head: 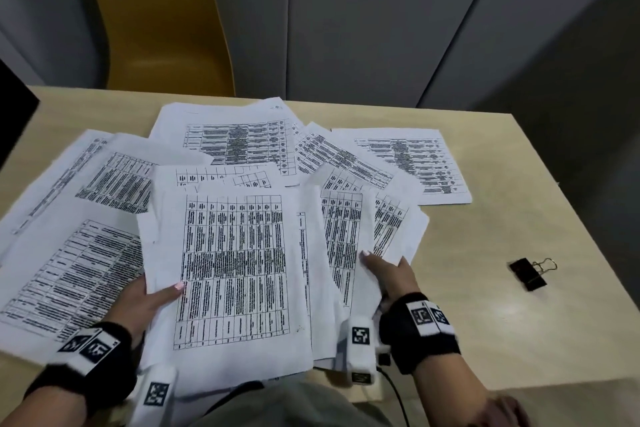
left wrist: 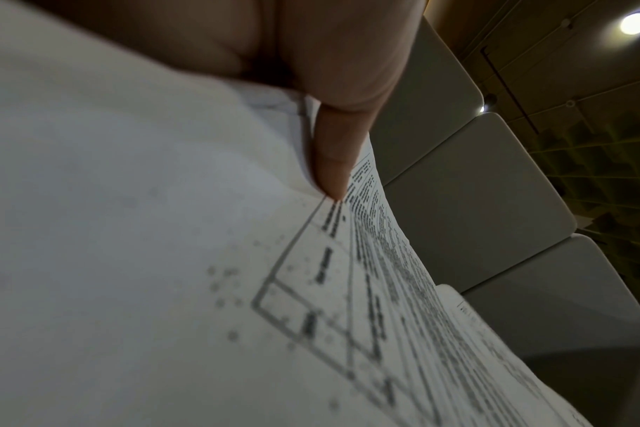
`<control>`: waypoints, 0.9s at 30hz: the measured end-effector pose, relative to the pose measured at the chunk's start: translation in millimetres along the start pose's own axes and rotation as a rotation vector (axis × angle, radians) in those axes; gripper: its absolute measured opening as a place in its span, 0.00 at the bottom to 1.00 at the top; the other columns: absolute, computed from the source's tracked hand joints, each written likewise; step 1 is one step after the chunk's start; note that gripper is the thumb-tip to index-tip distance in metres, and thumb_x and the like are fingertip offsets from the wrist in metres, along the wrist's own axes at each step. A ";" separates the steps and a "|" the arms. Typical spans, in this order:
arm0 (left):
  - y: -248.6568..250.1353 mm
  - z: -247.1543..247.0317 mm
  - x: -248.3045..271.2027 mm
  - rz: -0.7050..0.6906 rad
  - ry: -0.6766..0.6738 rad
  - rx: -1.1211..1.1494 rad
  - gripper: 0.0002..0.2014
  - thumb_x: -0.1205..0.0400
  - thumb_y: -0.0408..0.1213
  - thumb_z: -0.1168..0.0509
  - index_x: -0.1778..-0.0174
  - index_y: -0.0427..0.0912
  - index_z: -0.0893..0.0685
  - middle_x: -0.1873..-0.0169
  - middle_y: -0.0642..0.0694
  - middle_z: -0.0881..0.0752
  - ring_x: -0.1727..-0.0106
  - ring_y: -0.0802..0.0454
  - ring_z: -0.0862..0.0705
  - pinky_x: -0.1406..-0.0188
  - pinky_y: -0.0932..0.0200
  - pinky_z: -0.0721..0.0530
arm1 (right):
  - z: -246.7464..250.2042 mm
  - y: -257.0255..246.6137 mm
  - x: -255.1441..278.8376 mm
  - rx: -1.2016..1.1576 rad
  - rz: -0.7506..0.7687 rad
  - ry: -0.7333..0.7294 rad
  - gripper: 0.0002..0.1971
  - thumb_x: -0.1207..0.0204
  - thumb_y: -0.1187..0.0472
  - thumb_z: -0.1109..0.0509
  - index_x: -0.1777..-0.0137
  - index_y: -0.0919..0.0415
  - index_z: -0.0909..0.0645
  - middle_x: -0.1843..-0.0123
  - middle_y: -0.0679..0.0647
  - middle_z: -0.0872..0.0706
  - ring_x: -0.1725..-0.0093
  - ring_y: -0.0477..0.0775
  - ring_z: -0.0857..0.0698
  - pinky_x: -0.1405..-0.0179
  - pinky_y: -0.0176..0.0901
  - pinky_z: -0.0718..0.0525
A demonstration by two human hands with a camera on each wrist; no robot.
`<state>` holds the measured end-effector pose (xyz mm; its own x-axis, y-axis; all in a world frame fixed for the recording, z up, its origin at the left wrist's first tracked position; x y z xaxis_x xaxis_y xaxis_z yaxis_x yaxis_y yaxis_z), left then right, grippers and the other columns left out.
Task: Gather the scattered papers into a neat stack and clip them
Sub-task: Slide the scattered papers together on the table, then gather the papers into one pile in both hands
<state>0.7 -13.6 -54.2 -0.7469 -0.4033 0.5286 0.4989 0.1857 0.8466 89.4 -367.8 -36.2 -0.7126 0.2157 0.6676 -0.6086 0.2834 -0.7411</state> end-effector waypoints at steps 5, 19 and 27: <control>3.6 -1.8 3.0 0.006 -0.025 0.007 0.19 0.24 0.20 0.36 0.37 0.32 0.23 0.59 0.42 0.13 0.55 0.46 0.18 0.40 0.49 0.26 | -1.3 14.0 2.3 0.208 -0.002 0.046 0.32 0.36 0.67 0.20 0.35 0.76 0.29 0.49 0.67 0.14 0.53 0.62 0.14 0.52 0.53 0.16; -4.4 -1.4 -9.0 0.071 -0.020 -0.111 0.18 0.28 0.29 0.28 0.42 0.37 0.17 0.47 0.35 0.13 0.43 0.37 0.15 0.35 0.40 0.24 | 16.9 -1.6 -3.7 0.394 0.193 0.142 0.08 0.29 0.69 0.29 0.52 0.70 0.20 0.66 0.61 0.17 0.66 0.59 0.18 0.64 0.46 0.18; -3.3 -1.7 -8.4 0.040 0.035 -0.140 0.17 0.26 0.27 0.29 0.42 0.32 0.19 0.50 0.34 0.14 0.46 0.35 0.16 0.44 0.48 0.22 | 45.6 -39.3 12.2 0.492 0.470 0.316 0.04 0.28 0.68 0.34 0.64 0.62 0.22 0.70 0.61 0.20 0.69 0.58 0.21 0.65 0.52 0.18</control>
<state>6.0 -12.4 -61.5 -0.7107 -0.4298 0.5569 0.5860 0.0761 0.8067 88.8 -419.0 -2.1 -0.8470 0.4901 0.2060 -0.4033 -0.3398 -0.8496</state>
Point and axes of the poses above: each hand's wrist, its own x-axis away from the middle knuckle, its own z-axis out of the back of the hand, y = z × x, the point moved 3 cm from there along -x, towards the middle knuckle
